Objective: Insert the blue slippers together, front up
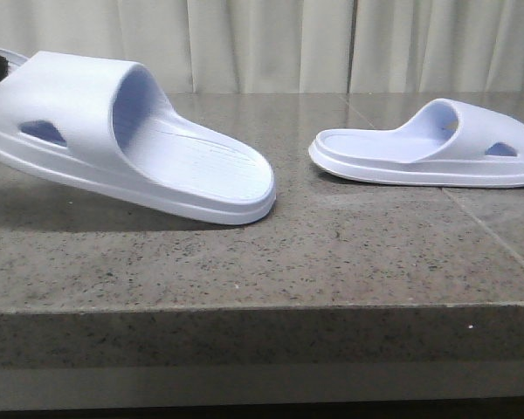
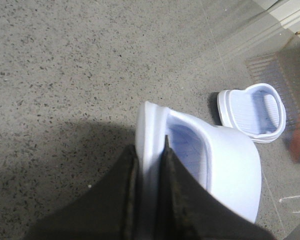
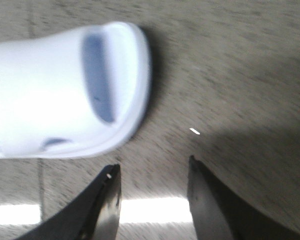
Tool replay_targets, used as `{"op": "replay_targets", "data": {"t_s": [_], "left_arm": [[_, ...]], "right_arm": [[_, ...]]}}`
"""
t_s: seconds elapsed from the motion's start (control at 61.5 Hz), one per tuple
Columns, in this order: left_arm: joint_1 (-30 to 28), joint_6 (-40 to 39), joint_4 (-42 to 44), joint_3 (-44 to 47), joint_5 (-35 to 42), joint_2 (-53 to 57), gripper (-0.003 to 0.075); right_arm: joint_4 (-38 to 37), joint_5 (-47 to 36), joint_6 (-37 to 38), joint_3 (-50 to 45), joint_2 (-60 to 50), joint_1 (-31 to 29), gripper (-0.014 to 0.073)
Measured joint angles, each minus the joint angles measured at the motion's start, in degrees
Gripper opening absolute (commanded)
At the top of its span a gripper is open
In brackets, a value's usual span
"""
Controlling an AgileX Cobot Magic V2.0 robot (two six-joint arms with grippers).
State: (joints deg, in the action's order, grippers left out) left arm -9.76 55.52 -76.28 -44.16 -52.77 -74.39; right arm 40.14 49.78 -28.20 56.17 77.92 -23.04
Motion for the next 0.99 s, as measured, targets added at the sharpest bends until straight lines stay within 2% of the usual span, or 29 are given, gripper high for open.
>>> {"op": "replay_targets", "data": {"t_s": [0.179,0.553,0.618,0.814,0.993], "left_arm": [[0.0,0.08,0.03,0.0,0.0,0.0,-0.002],[0.0,0.08,0.03,0.0,0.0,0.0,-0.002],[0.0,0.08,0.03,0.0,0.0,0.0,-0.002],[0.0,0.12,0.13,0.0,0.0,0.0,-0.002],[0.0,0.12,0.13,0.0,0.05,0.0,-0.002]], "right_arm": [[9.52,0.15,-8.09,2.37,7.73,0.0,0.0352],[20.18,-1.39,-17.93,3.66,17.94,0.0,0.0339],[22.5,-1.54,-19.37,3.66,19.25,0.0,0.0283],[25.39,-1.78,-20.49,3.79,21.42,0.78,0.0038],[26.4,-1.78,-20.61,4.13,22.16,1.68,-0.0095]]}}
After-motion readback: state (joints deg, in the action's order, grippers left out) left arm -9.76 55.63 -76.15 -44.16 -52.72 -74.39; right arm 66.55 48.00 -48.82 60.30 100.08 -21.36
